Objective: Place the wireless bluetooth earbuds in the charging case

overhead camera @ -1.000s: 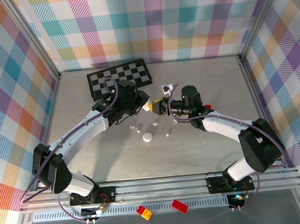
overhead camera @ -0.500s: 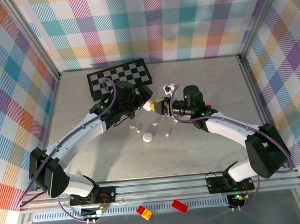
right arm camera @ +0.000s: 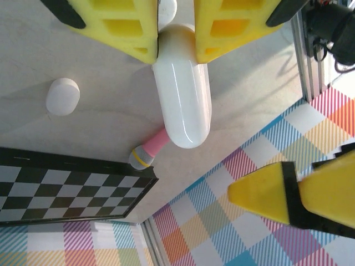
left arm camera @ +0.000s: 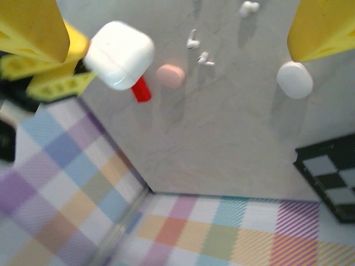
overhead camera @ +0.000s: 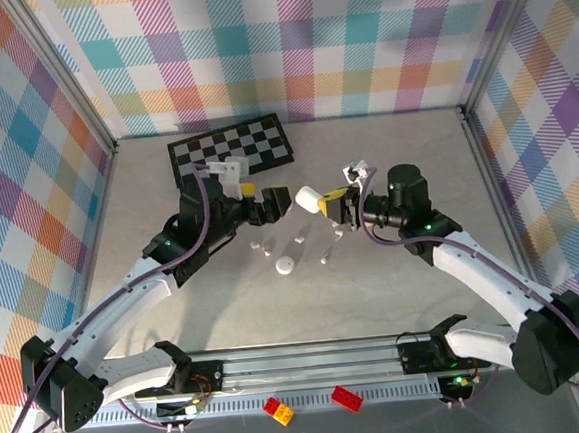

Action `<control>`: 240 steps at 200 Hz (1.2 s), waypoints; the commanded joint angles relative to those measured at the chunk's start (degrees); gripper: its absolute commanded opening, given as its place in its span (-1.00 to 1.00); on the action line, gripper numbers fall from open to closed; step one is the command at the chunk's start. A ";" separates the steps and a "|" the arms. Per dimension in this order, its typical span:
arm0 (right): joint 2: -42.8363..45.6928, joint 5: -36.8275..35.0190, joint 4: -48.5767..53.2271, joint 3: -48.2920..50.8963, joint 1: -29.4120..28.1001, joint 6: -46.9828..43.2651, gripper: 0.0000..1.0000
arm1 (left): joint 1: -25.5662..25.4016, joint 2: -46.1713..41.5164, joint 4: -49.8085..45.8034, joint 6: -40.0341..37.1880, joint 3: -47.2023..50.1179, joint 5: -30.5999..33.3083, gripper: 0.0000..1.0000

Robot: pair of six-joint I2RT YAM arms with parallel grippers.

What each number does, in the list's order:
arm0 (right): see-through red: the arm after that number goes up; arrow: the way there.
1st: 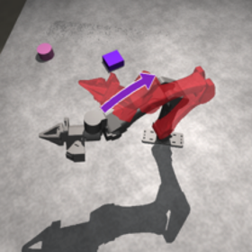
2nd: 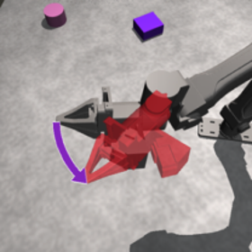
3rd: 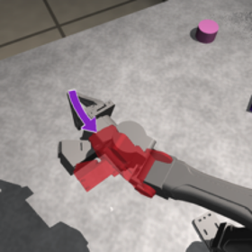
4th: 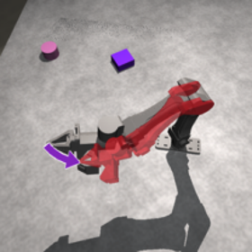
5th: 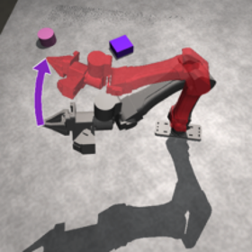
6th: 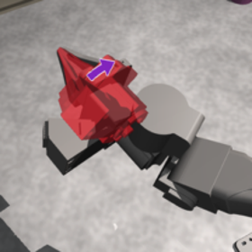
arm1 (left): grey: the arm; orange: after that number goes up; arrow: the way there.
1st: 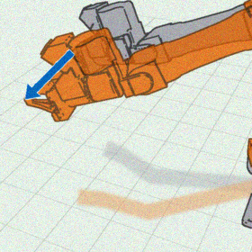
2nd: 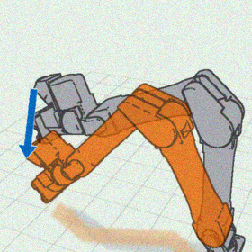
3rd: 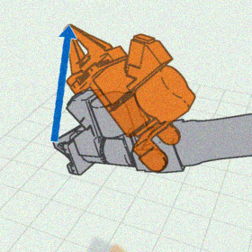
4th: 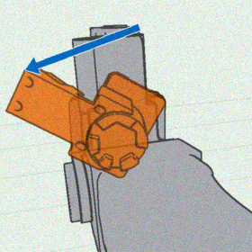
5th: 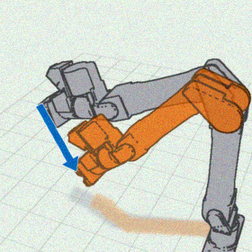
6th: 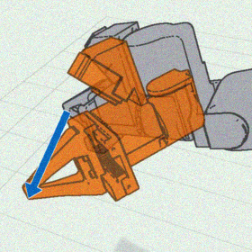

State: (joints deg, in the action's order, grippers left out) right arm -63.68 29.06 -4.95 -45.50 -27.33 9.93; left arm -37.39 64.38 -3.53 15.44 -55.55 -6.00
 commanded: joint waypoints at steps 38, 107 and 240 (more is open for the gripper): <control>5.72 6.14 18.58 -4.26 0.09 -13.30 -0.62 | -0.41 -1.10 4.54 -23.07 6.83 -20.19 0.99; 3.53 5.66 23.47 -6.15 0.09 -13.53 -0.51 | -0.35 4.08 4.49 -22.12 5.63 -24.60 0.78; -6.53 -17.55 38.90 -5.67 -21.27 -24.59 0.62 | 19.44 0.96 23.14 11.41 19.50 -8.95 0.99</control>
State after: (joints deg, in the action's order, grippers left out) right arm -65.63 19.09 26.74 -47.31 -42.11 -2.74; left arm -22.20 68.45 14.83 17.58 -39.24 -18.96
